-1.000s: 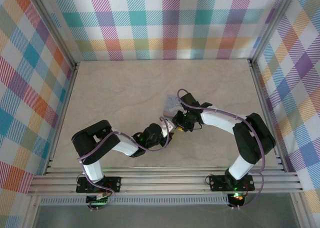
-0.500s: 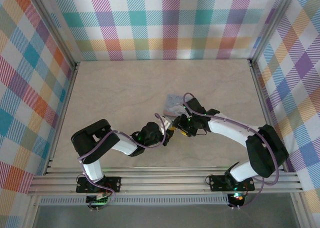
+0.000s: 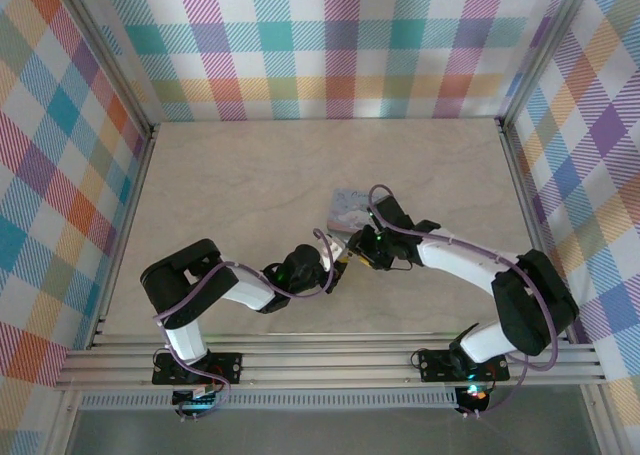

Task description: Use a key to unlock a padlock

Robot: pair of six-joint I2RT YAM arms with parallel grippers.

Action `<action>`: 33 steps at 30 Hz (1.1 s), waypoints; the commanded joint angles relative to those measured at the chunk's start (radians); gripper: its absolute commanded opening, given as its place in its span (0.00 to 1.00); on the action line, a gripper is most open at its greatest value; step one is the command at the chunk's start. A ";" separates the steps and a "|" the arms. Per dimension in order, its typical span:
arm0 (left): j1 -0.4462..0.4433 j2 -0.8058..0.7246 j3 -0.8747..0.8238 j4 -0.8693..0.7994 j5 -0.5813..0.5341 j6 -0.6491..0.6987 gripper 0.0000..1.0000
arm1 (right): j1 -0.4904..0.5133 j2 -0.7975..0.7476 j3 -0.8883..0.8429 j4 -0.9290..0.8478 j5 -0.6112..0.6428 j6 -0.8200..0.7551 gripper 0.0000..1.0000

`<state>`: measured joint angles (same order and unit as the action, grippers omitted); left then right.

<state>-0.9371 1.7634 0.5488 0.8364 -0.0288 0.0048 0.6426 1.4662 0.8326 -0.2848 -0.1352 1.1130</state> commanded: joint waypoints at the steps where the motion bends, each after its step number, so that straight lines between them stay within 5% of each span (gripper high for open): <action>1: -0.011 -0.038 0.026 -0.004 -0.014 0.030 0.00 | 0.000 0.051 0.058 -0.008 0.003 -0.021 0.44; 8: -0.016 -0.050 0.025 -0.013 -0.017 0.035 0.00 | 0.001 0.133 0.100 -0.029 -0.018 -0.044 0.44; 20: -0.029 -0.056 0.025 -0.025 -0.018 0.044 0.00 | 0.000 0.140 0.102 -0.066 0.029 -0.071 0.01; 24: -0.032 -0.064 0.019 -0.034 -0.029 0.036 0.00 | 0.000 0.129 0.088 -0.078 0.048 -0.082 0.00; 29: -0.031 -0.108 0.014 -0.086 -0.025 0.009 0.27 | -0.024 0.114 0.049 -0.069 0.048 -0.088 0.00; 33: -0.031 -0.130 -0.001 -0.096 -0.016 -0.035 0.32 | -0.063 0.072 -0.006 -0.056 0.041 -0.089 0.00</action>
<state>-0.9607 1.6657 0.5533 0.7570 -0.0456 0.0074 0.6090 1.5738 0.8711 -0.3157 -0.1085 1.0325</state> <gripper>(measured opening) 0.314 0.088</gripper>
